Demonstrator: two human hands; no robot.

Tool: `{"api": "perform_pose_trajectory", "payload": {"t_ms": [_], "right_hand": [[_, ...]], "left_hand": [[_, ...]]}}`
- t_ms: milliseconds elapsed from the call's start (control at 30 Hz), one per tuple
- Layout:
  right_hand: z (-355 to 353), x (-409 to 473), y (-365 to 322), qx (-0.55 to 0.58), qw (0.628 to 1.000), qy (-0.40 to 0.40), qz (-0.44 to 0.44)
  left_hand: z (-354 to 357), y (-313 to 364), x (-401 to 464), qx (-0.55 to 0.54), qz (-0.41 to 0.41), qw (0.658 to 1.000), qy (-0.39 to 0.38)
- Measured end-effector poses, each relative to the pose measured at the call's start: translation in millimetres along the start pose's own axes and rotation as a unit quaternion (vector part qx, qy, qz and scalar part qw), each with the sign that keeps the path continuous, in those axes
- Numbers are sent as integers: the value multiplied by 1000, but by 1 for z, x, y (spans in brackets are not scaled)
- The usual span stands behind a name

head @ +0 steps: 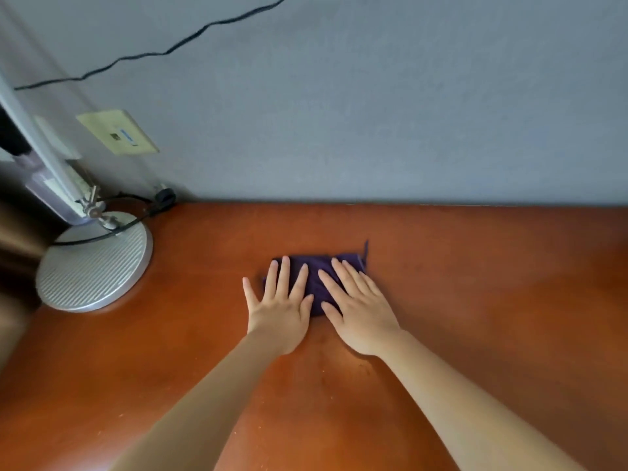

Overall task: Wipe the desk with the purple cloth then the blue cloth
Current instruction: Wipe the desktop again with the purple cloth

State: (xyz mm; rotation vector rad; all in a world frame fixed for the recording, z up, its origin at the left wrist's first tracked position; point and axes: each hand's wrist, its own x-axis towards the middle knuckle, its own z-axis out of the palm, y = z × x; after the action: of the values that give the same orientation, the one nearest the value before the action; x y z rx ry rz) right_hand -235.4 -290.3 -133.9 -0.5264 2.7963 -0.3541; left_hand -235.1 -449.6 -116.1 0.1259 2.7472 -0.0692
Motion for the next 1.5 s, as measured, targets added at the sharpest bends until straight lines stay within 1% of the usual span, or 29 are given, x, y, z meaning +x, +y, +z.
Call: {"api": "perform_pose_trajectory", "payload": {"t_ms": [200,333,467,600,733,833,933,1067,1167,1333,1500], "right_hand": [[-31,41,56,8,1000,19,18],[-45,73,92,-2,999,32,42],[-54,90,105,3,997,39,60],[-39,53,94,14,996,38,83],[-21,-18,87,23,994,27,101],[-9,-67,80,9,993,19,115],[-7,-83,81,-1,992,3,128],[-25,-58,108,7,990,36,134],[-40,-28,141,17,989,43,141],[-60,17,190,2,990,54,131],[-66,29,202,12,990,46,132]], "left_hand": [[-24,33,58,-24,11,999,19],[-42,55,108,-16,17,999,28],[-50,65,131,-15,15,999,33],[-39,75,104,-4,31,999,22],[-21,93,48,7,78,997,-1],[-5,106,7,17,107,994,-8],[-3,112,-2,27,123,992,-11],[-19,124,33,24,131,991,1],[-31,144,72,7,118,993,17],[-51,174,127,-6,92,995,25],[-56,185,140,-5,72,997,26]]}}
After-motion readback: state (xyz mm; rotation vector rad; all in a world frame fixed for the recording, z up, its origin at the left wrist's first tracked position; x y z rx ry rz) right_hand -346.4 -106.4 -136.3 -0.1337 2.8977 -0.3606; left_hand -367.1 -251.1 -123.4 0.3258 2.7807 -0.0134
